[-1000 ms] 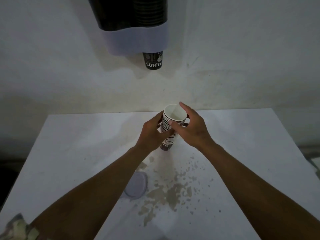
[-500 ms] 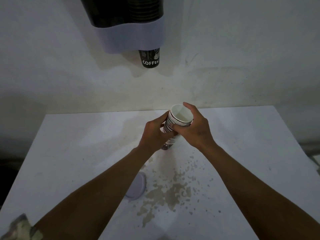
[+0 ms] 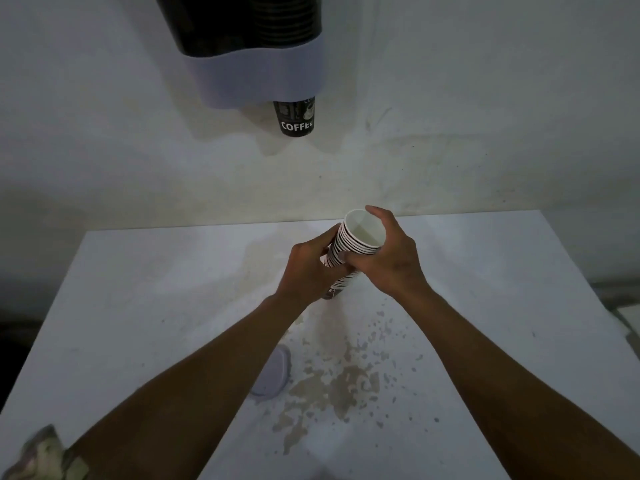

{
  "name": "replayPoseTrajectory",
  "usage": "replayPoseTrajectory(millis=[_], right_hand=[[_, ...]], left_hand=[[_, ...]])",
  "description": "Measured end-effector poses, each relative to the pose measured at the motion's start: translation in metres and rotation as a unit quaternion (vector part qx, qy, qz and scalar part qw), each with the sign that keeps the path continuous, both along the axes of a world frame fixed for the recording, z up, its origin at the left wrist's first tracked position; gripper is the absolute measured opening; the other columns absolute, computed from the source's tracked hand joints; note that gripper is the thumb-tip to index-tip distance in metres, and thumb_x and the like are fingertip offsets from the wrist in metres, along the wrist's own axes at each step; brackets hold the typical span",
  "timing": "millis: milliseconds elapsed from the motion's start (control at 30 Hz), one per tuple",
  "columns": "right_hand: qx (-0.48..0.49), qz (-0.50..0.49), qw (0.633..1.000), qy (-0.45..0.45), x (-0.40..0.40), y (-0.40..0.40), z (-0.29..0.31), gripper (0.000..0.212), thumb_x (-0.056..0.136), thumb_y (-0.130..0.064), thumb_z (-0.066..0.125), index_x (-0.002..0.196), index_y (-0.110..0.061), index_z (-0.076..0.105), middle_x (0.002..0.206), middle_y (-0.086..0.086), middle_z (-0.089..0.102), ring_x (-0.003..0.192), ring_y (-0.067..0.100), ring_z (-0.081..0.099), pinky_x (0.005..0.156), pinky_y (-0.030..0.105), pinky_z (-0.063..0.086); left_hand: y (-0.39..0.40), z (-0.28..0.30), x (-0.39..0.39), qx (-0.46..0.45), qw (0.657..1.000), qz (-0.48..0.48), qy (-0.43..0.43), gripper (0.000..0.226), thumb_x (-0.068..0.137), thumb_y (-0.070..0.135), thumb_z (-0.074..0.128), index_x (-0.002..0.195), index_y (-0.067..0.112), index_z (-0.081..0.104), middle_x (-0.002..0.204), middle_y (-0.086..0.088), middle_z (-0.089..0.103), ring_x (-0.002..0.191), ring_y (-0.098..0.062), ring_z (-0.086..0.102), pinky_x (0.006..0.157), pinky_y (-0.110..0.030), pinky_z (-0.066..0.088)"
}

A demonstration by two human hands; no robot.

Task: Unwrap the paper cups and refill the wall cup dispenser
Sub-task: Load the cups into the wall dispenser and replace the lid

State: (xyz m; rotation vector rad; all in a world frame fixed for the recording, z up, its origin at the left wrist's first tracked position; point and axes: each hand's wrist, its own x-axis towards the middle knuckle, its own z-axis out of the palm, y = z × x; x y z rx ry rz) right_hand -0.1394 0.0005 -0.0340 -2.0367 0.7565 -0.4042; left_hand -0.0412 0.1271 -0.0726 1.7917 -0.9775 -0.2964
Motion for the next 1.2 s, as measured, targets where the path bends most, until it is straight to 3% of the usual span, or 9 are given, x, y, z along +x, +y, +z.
replayPoseTrajectory(millis=[67,133,300,400,533,733,900,1033,1200], right_hand=[[0.011,-0.011,1.000,-0.011,-0.003,0.000,0.000,0.082,0.069,-0.030,0.086,0.139,-0.037,0.044,0.121,-0.018,0.052,0.108,0.005,0.047,0.072,0.001,0.035],[0.014,-0.018,1.000,-0.018,-0.005,0.001,0.000,0.079,0.070,-0.028,0.085,0.138,-0.038,0.045,0.121,-0.019,0.051,0.109,0.005,0.047,0.071,-0.001,0.034],[0.006,0.001,1.000,-0.017,-0.005,0.003,0.003,0.082,0.071,-0.027,0.085,0.140,-0.037,0.042,0.124,-0.014,0.054,0.108,0.007,0.048,0.077,0.007,0.040],[-0.009,0.044,0.999,0.010,-0.002,0.006,0.003,0.093,0.067,-0.032,0.089,0.143,-0.035,0.036,0.131,-0.006,0.055,0.109,0.011,0.047,0.087,0.021,0.044],[-0.031,0.033,0.999,0.013,0.000,0.010,0.003,0.089,0.064,-0.033,0.087,0.139,-0.037,0.039,0.119,-0.004,0.059,0.108,0.017,0.054,0.086,0.028,0.050],[-0.035,0.019,0.998,-0.042,-0.002,0.009,0.018,0.085,0.070,-0.029,0.084,0.142,-0.037,0.039,0.125,-0.013,0.053,0.108,0.007,0.046,0.087,0.021,0.044],[-0.043,0.031,0.996,-0.073,-0.001,0.011,0.036,0.089,0.072,-0.031,0.084,0.147,-0.035,0.036,0.144,-0.008,0.049,0.124,0.009,0.045,0.103,0.026,0.044],[-0.075,0.017,0.991,-0.111,0.003,0.023,0.052,0.094,0.073,-0.031,0.085,0.151,-0.028,0.031,0.142,-0.001,0.043,0.125,0.007,0.039,0.100,0.022,0.040],[-0.099,-0.025,0.973,-0.205,0.007,0.032,0.090,0.091,0.070,-0.033,0.087,0.146,-0.025,0.036,0.145,-0.006,0.045,0.131,0.010,0.042,0.105,0.035,0.048]], left_hand=[[0.000,0.001,0.000,0.000,1.000,-0.008,-0.003,0.073,0.074,0.045,0.074,0.140,0.019,0.055,0.124,0.009,0.070,0.108,-0.005,0.066,0.094,-0.029,0.056],[0.002,0.002,0.000,0.000,1.000,-0.014,-0.002,0.073,0.075,0.045,0.075,0.140,0.020,0.055,0.122,0.015,0.067,0.108,-0.003,0.065,0.095,-0.027,0.055],[0.007,0.001,0.003,0.005,1.000,-0.018,-0.018,0.074,0.076,0.041,0.077,0.141,0.017,0.054,0.129,0.005,0.068,0.113,-0.008,0.065,0.097,-0.026,0.054],[0.010,0.001,0.004,0.008,1.000,-0.010,-0.020,0.073,0.074,0.035,0.080,0.139,0.013,0.056,0.128,0.002,0.069,0.113,-0.011,0.066,0.097,-0.027,0.054],[0.013,0.000,0.003,0.010,1.000,-0.007,-0.010,0.074,0.072,0.042,0.078,0.137,0.013,0.059,0.125,0.002,0.070,0.111,-0.010,0.067,0.096,-0.024,0.054],[0.016,0.001,0.007,0.029,0.999,0.007,-0.028,0.071,0.073,0.040,0.084,0.135,0.016,0.060,0.123,0.004,0.071,0.110,-0.008,0.066,0.093,-0.018,0.053],[0.026,0.014,0.020,0.062,0.996,0.001,-0.064,0.079,0.069,0.046,0.085,0.138,0.019,0.056,0.129,0.004,0.068,0.117,-0.012,0.063,0.094,-0.027,0.054],[0.033,0.043,0.030,0.059,0.993,0.007,-0.105,0.082,0.070,0.035,0.088,0.141,0.014,0.054,0.132,-0.002,0.066,0.119,-0.017,0.062,0.093,-0.037,0.057],[0.046,0.102,0.042,0.027,0.972,0.067,-0.224,0.067,0.080,0.036,0.080,0.139,0.015,0.056,0.135,-0.003,0.064,0.120,-0.020,0.062,0.099,-0.040,0.054]])
